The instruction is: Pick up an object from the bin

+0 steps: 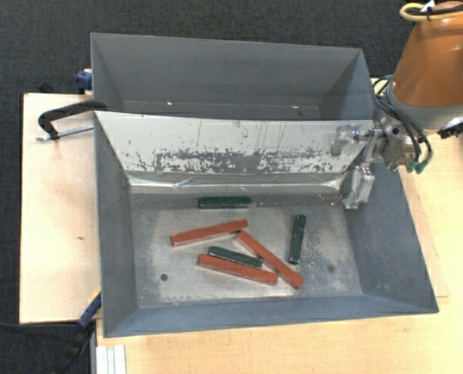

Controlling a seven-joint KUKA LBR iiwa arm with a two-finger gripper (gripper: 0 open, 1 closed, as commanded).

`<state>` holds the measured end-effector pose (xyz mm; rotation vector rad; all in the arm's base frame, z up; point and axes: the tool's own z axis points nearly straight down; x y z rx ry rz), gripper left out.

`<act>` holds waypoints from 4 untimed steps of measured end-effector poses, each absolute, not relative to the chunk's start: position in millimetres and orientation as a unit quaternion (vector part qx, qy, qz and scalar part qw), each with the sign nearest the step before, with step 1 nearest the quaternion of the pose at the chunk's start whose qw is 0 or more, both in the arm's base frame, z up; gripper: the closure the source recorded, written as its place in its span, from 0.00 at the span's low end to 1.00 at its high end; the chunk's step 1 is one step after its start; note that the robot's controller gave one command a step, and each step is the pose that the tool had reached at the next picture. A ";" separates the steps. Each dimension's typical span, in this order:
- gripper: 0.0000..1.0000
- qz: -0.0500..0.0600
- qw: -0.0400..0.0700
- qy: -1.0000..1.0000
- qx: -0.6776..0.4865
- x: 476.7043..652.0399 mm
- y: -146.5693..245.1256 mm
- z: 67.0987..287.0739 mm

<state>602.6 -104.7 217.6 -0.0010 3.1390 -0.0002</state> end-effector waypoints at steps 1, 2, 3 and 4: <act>0.00 0.000 0.001 1.000 0.000 602.6 -104.7 217.6; 0.00 0.000 0.003 0.999 -0.036 598.4 -88.9 166.6; 0.00 0.000 0.002 1.000 0.028 585.6 -36.3 103.6; 0.00 0.003 -0.001 1.000 0.030 573.9 -34.4 79.4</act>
Offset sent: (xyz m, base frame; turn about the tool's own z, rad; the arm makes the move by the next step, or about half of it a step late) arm -0.0149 0.0459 -0.1476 -0.2039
